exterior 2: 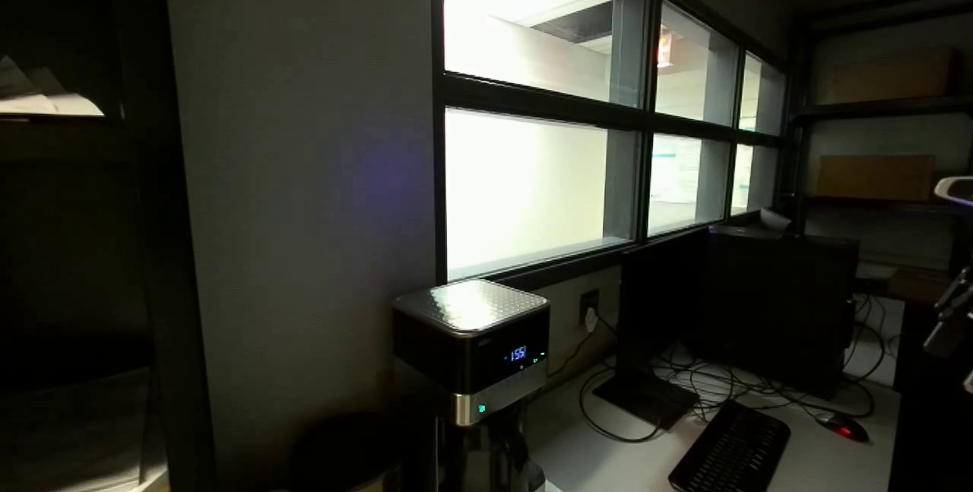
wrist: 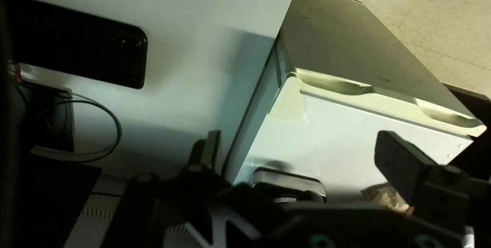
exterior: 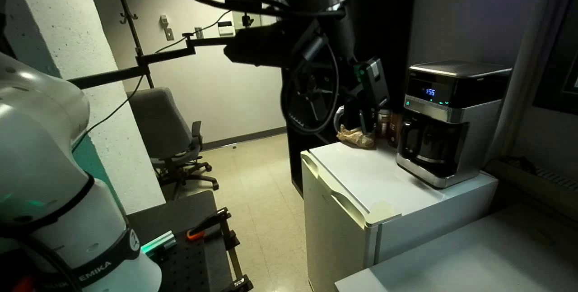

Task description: Press the left button on the coffee machine

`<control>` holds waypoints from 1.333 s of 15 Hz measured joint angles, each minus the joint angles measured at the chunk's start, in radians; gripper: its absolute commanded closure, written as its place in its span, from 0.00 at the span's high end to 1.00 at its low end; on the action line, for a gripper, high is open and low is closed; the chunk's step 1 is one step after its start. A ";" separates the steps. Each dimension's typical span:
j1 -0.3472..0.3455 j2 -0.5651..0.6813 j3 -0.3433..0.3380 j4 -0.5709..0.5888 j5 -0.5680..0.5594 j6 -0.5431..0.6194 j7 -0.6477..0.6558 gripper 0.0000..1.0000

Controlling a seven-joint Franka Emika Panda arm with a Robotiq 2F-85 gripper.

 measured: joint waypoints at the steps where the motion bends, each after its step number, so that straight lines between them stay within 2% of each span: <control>1: 0.016 0.030 0.006 0.013 0.009 0.027 0.000 1.00; 6: 0.089 0.206 0.042 0.105 0.072 0.146 -0.001 1.00; 11: 0.127 0.393 0.099 0.231 0.136 0.190 -0.021 1.00; 12: 0.127 0.426 0.115 0.256 0.143 0.193 -0.024 0.97; 13: 0.127 0.457 0.131 0.279 0.144 0.197 -0.025 0.73; 15: 0.123 0.519 0.168 0.327 0.144 0.208 -0.025 0.70; 20: 0.100 0.660 0.256 0.438 0.114 0.252 -0.024 0.33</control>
